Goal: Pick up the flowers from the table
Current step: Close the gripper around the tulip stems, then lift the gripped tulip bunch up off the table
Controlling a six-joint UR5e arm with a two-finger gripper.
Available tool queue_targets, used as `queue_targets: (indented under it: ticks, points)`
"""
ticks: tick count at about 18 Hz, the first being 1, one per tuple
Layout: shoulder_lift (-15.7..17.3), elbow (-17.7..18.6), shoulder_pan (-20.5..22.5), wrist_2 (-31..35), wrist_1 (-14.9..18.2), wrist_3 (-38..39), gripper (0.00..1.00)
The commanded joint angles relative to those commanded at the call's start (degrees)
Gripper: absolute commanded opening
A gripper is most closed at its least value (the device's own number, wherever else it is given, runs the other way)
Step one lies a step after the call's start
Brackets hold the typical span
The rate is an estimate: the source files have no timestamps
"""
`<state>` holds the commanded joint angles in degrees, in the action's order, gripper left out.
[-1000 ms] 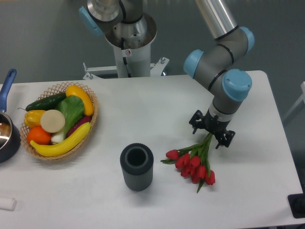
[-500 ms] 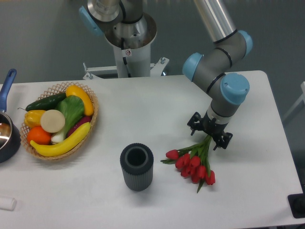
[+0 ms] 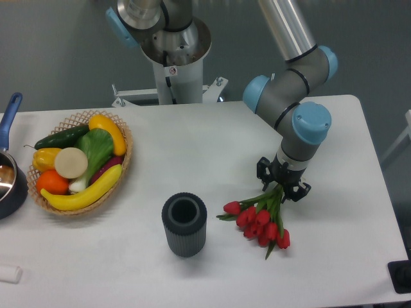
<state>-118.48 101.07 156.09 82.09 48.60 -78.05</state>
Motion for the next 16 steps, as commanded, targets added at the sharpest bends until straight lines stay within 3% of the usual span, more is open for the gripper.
queue_targets:
  ticks: [1, 4, 10, 14, 16]
  points:
    - [0.2, -0.3, 0.0, -0.1, 0.1, 0.1, 0.38]
    - [0.4, -0.4, 0.1, -0.1, 0.1, 0.2, 0.3]
    - [0.4, -0.5, 0.2, 0.0, 0.1, 0.5, 0.2]
    - [0.6, -1.0, 0.3, -0.1, 0.0, 0.8, 0.21]
    - [2.3, -1.8, 0.2, -0.3, 0.2, 0.8, 0.22]
